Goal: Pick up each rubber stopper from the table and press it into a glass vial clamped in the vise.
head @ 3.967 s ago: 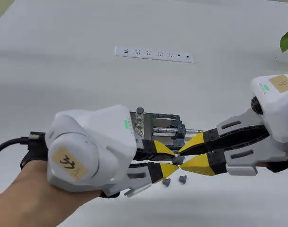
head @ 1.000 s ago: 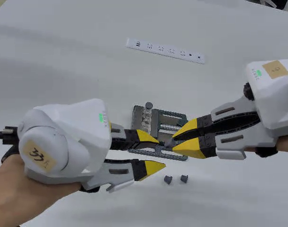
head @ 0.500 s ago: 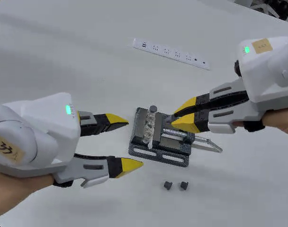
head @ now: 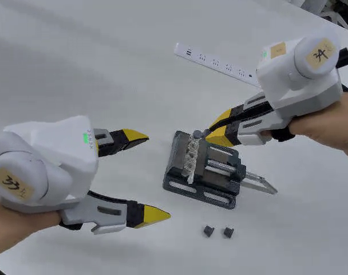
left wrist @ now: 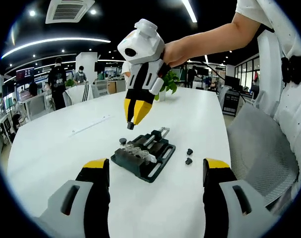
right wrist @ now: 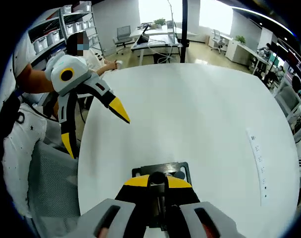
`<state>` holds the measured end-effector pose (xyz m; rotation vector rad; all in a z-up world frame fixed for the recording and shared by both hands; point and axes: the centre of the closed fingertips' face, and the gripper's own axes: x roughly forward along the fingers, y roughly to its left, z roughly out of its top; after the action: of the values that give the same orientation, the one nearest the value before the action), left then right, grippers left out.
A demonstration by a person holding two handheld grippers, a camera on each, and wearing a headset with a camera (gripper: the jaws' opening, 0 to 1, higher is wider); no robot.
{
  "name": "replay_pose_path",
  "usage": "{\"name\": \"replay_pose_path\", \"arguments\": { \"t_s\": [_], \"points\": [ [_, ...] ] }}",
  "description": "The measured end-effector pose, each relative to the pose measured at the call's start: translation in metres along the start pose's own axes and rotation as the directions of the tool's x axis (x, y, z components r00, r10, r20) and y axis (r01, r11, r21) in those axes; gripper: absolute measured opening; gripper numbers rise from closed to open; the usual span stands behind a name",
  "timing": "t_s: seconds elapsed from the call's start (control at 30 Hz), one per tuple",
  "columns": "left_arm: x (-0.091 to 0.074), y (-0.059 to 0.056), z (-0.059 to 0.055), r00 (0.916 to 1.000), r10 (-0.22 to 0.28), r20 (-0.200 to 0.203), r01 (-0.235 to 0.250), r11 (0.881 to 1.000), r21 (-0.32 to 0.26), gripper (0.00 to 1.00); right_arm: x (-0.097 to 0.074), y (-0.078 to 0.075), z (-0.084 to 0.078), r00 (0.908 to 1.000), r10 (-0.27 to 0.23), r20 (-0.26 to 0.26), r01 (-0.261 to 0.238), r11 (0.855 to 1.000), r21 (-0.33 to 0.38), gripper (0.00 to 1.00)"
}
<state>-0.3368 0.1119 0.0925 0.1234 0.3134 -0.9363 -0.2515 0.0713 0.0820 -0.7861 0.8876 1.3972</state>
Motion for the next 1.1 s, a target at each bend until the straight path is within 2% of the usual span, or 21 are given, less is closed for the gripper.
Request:
{"name": "replay_pose_path", "arguments": {
  "t_s": [0.23,0.4,0.57,1.1],
  "points": [
    [0.002,0.001,-0.007,1.0,-0.003,0.004,0.003,1.0,-0.018,0.82,0.02,-0.011,-0.016,0.9967,0.002,-0.081,-0.003,1.0,-0.001,0.05],
    [0.004,0.001,-0.01,1.0,-0.006,-0.003,0.006,1.0,-0.016,0.84,0.027,-0.013,-0.02,0.9944,0.008,-0.105,-0.008,1.0,0.002,0.05],
    [0.006,0.0,-0.01,1.0,-0.006,0.007,0.007,1.0,-0.018,0.85,0.035,-0.017,-0.023,0.9904,0.009,-0.138,-0.01,1.0,-0.011,0.05],
    [0.006,-0.004,-0.013,0.9998,-0.013,0.018,0.014,1.0,-0.028,0.85,0.043,-0.017,-0.029,0.9795,0.016,-0.201,-0.024,0.999,-0.04,0.05]
  ]
}}
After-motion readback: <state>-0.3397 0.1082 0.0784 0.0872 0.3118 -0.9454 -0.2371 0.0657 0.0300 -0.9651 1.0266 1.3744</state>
